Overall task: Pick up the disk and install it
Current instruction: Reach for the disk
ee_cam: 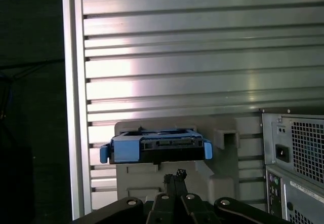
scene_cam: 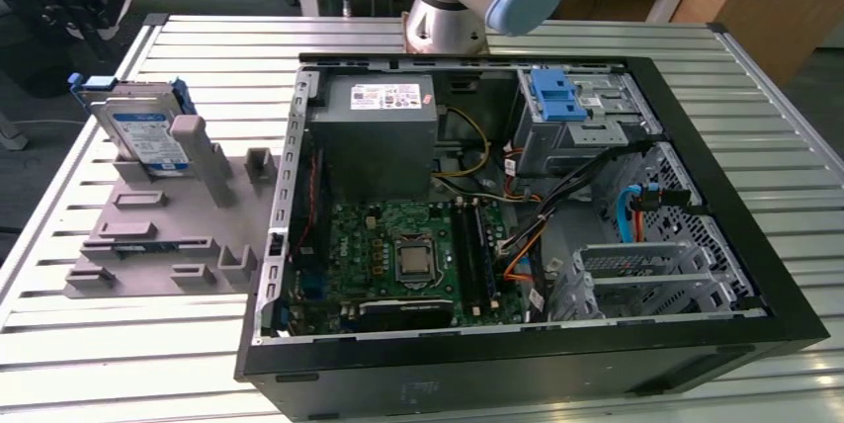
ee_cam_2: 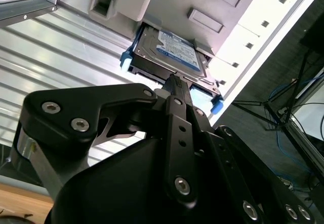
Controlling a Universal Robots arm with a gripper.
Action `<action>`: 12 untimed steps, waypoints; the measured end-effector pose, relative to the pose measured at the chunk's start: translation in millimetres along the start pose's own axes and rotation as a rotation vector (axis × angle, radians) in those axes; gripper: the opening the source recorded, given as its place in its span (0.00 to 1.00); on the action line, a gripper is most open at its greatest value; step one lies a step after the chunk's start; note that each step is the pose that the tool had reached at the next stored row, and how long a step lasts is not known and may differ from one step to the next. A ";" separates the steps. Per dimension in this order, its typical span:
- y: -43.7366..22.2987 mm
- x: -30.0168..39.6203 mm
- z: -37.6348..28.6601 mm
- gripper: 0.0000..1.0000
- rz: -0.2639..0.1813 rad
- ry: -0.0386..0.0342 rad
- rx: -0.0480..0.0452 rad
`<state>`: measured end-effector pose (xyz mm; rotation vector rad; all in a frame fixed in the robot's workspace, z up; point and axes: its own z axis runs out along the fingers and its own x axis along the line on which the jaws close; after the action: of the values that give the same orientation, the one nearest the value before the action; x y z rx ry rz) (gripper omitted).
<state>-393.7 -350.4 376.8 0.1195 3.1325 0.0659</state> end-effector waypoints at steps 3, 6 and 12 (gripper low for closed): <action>0.4 2.3 0.4 0.11 0.000 0.0001 0.0000; 0.8 4.6 1.0 0.11 0.000 0.0000 0.0000; 2.1 9.3 2.2 0.11 0.000 0.0000 0.0000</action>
<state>-402.8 -347.5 374.7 0.1194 3.1325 0.0658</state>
